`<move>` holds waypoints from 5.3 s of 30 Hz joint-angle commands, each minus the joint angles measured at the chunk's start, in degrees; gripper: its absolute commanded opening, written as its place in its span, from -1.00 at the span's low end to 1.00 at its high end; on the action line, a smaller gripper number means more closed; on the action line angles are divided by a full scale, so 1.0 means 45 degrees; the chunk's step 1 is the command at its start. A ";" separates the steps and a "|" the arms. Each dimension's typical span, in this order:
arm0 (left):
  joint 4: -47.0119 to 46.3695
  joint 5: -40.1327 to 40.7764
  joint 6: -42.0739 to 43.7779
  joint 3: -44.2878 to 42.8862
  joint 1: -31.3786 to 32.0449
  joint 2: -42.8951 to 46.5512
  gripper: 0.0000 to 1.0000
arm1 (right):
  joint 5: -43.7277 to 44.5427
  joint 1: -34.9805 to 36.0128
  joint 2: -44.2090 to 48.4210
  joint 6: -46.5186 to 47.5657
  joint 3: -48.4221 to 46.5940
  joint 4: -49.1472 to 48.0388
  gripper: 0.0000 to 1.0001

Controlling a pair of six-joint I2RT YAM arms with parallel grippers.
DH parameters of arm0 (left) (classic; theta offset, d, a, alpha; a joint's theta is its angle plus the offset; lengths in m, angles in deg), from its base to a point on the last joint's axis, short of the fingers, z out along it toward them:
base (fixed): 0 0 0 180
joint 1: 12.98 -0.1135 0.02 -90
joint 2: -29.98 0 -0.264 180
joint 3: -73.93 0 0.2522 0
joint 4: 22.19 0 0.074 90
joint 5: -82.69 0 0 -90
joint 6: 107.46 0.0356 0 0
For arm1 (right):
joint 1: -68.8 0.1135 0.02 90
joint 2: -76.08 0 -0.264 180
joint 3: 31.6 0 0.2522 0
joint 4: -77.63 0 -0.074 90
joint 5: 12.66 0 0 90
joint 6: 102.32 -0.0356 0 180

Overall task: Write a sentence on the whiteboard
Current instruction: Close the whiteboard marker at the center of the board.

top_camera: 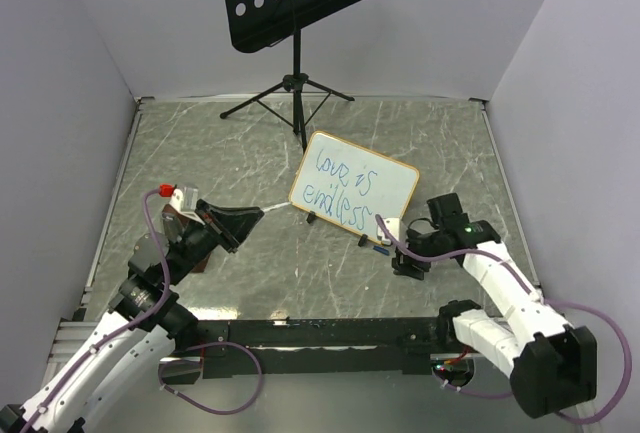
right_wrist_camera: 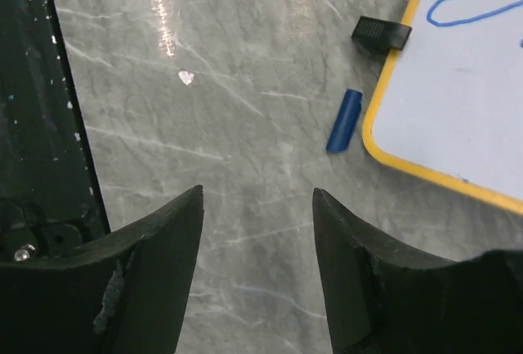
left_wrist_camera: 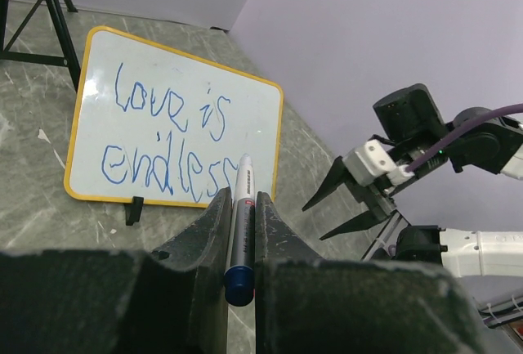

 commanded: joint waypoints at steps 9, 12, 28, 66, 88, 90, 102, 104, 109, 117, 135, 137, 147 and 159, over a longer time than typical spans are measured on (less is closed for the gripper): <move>-0.0398 -0.0199 0.0078 -0.0208 -0.0037 0.0119 -0.98 | 0.2714 0.2150 -0.2359 -0.2070 0.0112 -0.3542 0.06; -0.0398 -0.0218 0.0098 -0.0227 -0.0056 0.0080 -0.98 | 0.2890 0.2501 -0.2749 -0.2207 0.0132 -0.3855 0.06; 0.0110 0.0211 0.0020 -0.0247 -0.0056 0.0724 -0.98 | 0.4023 0.3907 -0.4859 -0.3261 -0.0142 -0.5007 0.01; 0.0403 0.0270 0.0059 -0.0344 -0.0056 0.1056 -0.98 | 0.4668 0.2951 -0.5269 -0.2851 -0.0180 -0.5086 -0.01; 0.0559 0.0329 0.0176 -0.0462 -0.0036 0.0998 -0.98 | 0.4492 0.3732 -0.6207 -0.2734 -0.0806 -0.5067 -0.16; 0.0598 0.0329 0.0176 -0.0481 -0.0056 0.1036 -0.98 | 0.4531 0.3849 -0.6150 -0.2695 -0.0728 -0.4969 -0.31; 0.0189 -0.0140 -0.0955 0.0397 -0.0056 0.1739 -0.98 | 0.5039 0.3967 -0.4686 -0.0082 0.0579 -0.3602 -0.82; 0.0072 -0.0257 -0.1171 0.0689 -0.0056 0.1856 -0.98 | 0.4981 0.3967 -0.4412 0.0604 0.0775 -0.3348 -0.78; -0.0066 -0.0433 -0.1581 0.0983 -0.0056 0.1954 -0.98 | 0.4435 0.3967 -0.4527 0.1153 0.0602 -0.3035 -0.61; 0.0325 -0.0296 -0.1640 0.0983 -0.0056 0.2228 -0.98 | 0.3516 0.4006 -0.5270 0.0333 -0.0142 -0.3073 -0.18; -0.6033 -0.2463 -0.4901 0.4224 -0.0017 0.0532 -0.98 | 0.0416 0.3947 -0.3904 -0.2203 -0.1312 -0.1806 -1.00; -0.7112 -0.2639 -0.5116 0.4654 0.0100 -0.0557 -0.98 | -0.0154 0.3967 -0.3650 -0.2596 -0.1742 -0.1688 -1.00; -1.0728 -0.2875 -0.4336 0.4208 0.1466 -0.5445 -0.98 | -0.2675 0.3967 -0.3629 -0.4061 -0.3012 -0.2272 -1.00; -1.1628 -0.2914 -0.4297 0.3660 0.2170 -0.7283 -0.98 | -0.3066 0.4162 -0.3669 -0.4335 -0.2954 -0.2976 -1.00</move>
